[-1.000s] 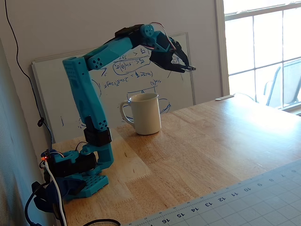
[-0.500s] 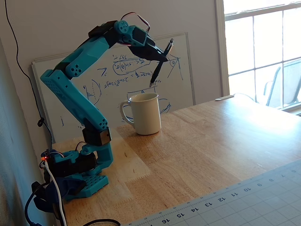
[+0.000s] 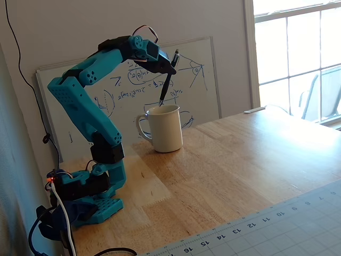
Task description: Grasp a pen and put it in a mug.
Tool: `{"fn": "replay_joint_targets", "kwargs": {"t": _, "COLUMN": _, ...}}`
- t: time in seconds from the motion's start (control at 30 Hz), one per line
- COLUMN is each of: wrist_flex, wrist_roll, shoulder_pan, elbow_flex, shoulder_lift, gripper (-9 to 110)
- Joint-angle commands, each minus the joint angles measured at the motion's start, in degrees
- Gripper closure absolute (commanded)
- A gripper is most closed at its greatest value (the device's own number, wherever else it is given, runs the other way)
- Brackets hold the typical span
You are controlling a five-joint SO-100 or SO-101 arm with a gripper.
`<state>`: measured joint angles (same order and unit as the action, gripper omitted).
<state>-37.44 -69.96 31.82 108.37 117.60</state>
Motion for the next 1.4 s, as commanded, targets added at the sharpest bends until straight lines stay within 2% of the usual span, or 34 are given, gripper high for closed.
{"fn": "replay_joint_targets", "kwargs": {"t": 0.0, "wrist_flex": 3.6, "wrist_roll": -2.37, "shoulder_pan": 1.14, "elbow_flex": 1.05, "shoulder_lift": -0.26, "gripper": 100}}
{"fn": "replay_joint_targets", "kwargs": {"t": 0.43, "wrist_flex": 9.67, "wrist_roll": -16.79, "shoulder_pan": 3.25, "elbow_flex": 15.03, "shoulder_lift": 3.08, "gripper": 100}}
{"fn": "replay_joint_targets", "kwargs": {"t": 1.0, "wrist_flex": 12.04, "wrist_roll": -17.49, "shoulder_pan": 3.16, "elbow_flex": 27.42, "shoulder_lift": 17.58, "gripper": 99}}
{"fn": "replay_joint_targets", "kwargs": {"t": 1.1, "wrist_flex": 12.04, "wrist_roll": -17.31, "shoulder_pan": 3.08, "elbow_flex": 29.0, "shoulder_lift": 19.42, "gripper": 96}}
{"fn": "replay_joint_targets", "kwargs": {"t": 1.37, "wrist_flex": 11.16, "wrist_roll": -16.61, "shoulder_pan": 0.62, "elbow_flex": 30.06, "shoulder_lift": 24.43, "gripper": 75}}
